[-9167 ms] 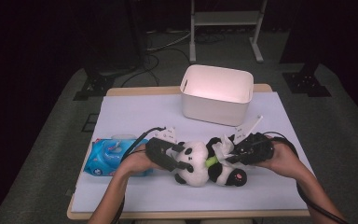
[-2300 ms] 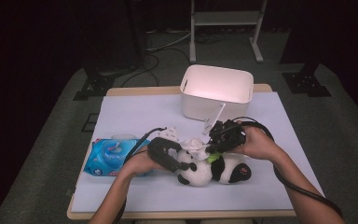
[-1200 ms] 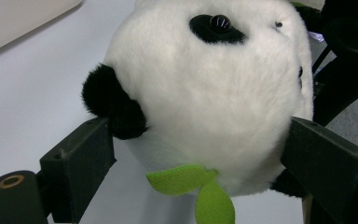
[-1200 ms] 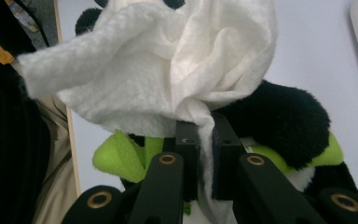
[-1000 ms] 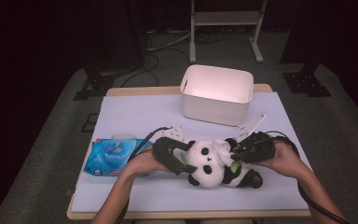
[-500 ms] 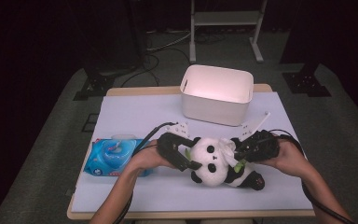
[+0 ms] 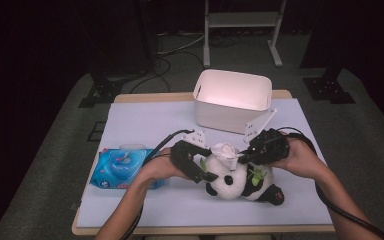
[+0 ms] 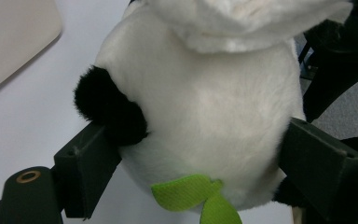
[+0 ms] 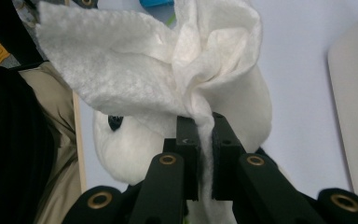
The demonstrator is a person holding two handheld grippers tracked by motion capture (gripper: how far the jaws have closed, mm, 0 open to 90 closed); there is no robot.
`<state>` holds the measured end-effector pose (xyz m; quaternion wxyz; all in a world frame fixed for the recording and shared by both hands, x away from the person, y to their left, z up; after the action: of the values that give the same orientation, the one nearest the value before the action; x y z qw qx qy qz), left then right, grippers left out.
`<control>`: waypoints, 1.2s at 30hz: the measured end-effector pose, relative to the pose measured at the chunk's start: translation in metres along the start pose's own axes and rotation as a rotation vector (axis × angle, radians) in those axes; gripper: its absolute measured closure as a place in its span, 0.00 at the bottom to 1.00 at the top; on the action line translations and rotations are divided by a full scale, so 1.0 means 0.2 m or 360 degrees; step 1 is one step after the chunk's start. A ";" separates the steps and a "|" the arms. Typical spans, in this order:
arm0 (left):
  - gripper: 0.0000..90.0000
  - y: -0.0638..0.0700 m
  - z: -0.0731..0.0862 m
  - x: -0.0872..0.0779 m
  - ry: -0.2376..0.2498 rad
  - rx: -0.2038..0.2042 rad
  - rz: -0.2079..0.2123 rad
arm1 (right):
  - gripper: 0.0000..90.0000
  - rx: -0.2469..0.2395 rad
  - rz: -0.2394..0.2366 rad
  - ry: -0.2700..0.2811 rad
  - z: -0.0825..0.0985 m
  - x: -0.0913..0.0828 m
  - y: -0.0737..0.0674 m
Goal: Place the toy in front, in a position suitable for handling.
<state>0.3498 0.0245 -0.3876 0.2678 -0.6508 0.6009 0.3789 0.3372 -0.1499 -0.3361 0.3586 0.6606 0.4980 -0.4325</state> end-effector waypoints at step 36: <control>0.17 0.02 -0.01 -0.01 0.0002 0.0023 -0.0038 | 0.93 0.0125 0.0005 -0.0067 0.12 0.03 0.08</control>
<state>0.3472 0.0227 -0.3847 0.2767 -0.6563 0.5960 0.3708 0.3490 -0.1738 -0.3502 0.3434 0.6657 0.4720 -0.4650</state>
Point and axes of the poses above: each handheld gripper's, and its own axes: x roughly forward along the jaws, z roughly out of its underside, y roughly to its right, the point moved 5 cm from there along x, roughly forward along the jaws, and after that the axes turned 13 degrees about -y, right-handed, at the moved point
